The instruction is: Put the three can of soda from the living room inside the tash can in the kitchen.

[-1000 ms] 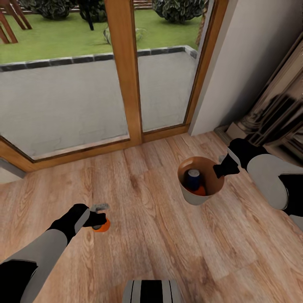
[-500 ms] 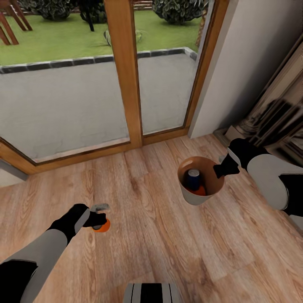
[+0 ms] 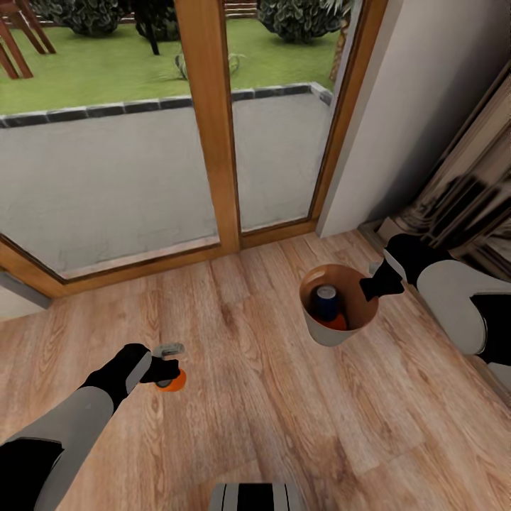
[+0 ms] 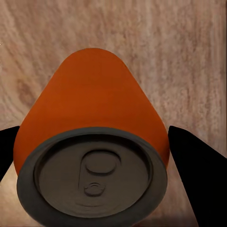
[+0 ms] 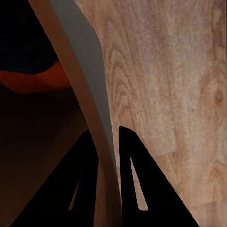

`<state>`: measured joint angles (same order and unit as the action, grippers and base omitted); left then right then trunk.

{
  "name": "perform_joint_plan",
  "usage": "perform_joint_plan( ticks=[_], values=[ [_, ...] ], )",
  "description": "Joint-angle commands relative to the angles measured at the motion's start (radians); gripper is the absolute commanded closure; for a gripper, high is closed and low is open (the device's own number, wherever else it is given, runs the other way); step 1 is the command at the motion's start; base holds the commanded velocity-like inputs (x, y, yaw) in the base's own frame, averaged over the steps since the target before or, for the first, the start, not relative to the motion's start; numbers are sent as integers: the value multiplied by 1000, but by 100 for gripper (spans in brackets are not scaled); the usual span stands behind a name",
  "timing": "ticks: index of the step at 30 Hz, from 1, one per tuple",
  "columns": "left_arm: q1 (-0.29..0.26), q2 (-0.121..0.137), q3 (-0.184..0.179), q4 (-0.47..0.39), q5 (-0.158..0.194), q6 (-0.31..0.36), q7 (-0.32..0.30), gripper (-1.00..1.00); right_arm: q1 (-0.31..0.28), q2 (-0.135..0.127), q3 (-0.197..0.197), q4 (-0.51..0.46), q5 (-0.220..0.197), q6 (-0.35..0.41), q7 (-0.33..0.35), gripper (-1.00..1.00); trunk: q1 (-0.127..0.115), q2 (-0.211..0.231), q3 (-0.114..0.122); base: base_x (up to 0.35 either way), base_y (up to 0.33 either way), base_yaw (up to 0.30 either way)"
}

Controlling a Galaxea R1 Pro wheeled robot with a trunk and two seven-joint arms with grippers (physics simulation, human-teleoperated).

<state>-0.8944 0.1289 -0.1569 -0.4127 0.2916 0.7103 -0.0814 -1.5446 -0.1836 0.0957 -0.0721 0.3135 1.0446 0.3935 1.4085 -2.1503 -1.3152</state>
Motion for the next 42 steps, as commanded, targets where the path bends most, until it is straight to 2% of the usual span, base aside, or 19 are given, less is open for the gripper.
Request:
perform_joint_plan(
  ticks=[1,15,22,29,31,36,38,40,41,42],
  values=[
    [0,0,0,0,-1,0,0,100,0,0,-12,0,-16,3,3,100,-4,7,3,0,0,0],
    [0,0,0,1,0,1,-2,100,2,2,-14,0,-17,3,9,100,-58,105,47,0,0,0],
    [0,1,0,3,-3,3,-6,100,27,-2,-16,0,-17,3,15,100,-84,154,69,0,0,0],
    [0,2,0,8,-3,3,-10,100,75,-16,-14,-12,-12,3,157,100,-111,203,91,0,0,0],
    [0,2,1,5,-3,3,-23,100,88,-17,-4,-14,-10,3,176,100,-119,217,97,0,0,0],
    [0,6,-2,3,-2,3,-137,100,125,-12,12,-16,-9,3,197,100,-138,252,113,0,0,0],
    [0,8,-3,1,-1,3,-158,100,135,-10,14,-17,-9,-17,205,100,-146,266,119,0,0,0],
    [0,12,-5,0,-3,6,-183,100,154,-7,16,-16,-9,-50,241,100,-153,280,125,0,0,0],
    [0,12,-5,-1,-3,10,-187,100,159,-6,17,-16,-9,-57,246,100,-157,287,129,0,0,0],
    [-2,15,-5,-17,-4,51,-209,100,173,-5,18,-17,-9,-77,256,100,-161,294,132,0,0,0]
  ],
)
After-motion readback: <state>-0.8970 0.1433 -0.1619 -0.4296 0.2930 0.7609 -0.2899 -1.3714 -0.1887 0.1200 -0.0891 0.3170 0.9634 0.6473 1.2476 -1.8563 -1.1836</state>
